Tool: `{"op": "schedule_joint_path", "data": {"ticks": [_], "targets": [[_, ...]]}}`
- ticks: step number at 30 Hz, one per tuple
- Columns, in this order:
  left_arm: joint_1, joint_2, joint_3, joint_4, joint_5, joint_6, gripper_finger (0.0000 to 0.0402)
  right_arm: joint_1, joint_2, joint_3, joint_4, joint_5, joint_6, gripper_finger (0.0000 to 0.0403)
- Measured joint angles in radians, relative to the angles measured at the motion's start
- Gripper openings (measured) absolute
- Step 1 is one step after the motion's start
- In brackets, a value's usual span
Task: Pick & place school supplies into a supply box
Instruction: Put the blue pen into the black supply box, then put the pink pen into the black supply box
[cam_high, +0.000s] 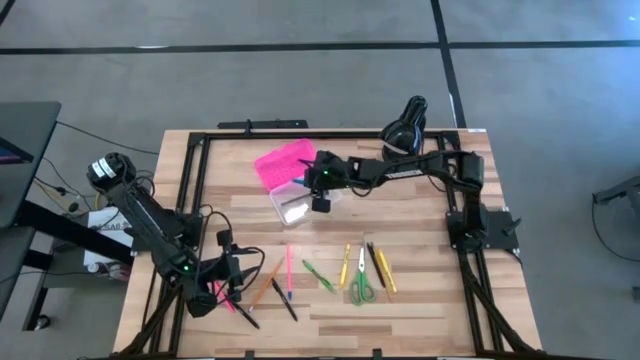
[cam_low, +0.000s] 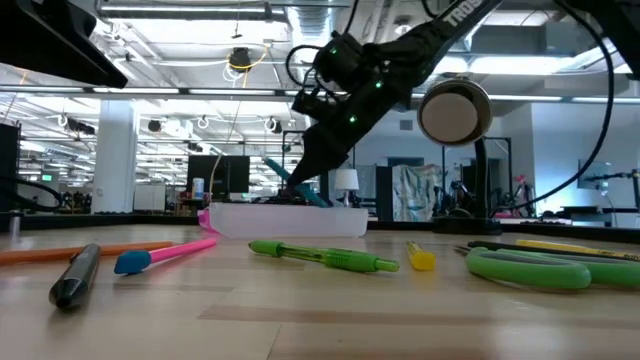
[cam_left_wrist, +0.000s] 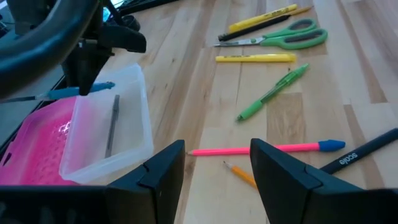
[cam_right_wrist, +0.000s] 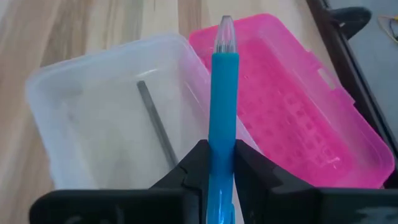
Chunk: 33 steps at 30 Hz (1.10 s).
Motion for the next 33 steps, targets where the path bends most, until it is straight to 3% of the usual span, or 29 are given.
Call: {"op": "schedule_joint_path", "data": {"ticks": [5,17,33], "targets": [[0.0,0.0,0.0,-0.01,0.0,-0.01,0.0178,0.003,0.038,0.032,-0.101,0.002,-0.061,0.0048],[0.0,0.0,0.0,-0.008,0.001,-0.011,0.0178,0.023,0.037,0.034,-0.105,0.003,-0.111,0.0054],[0.0,0.0,0.0,-0.009,0.014,-0.035,0.0178,0.037,0.011,0.033,-0.111,0.008,-0.102,0.0141]]}}
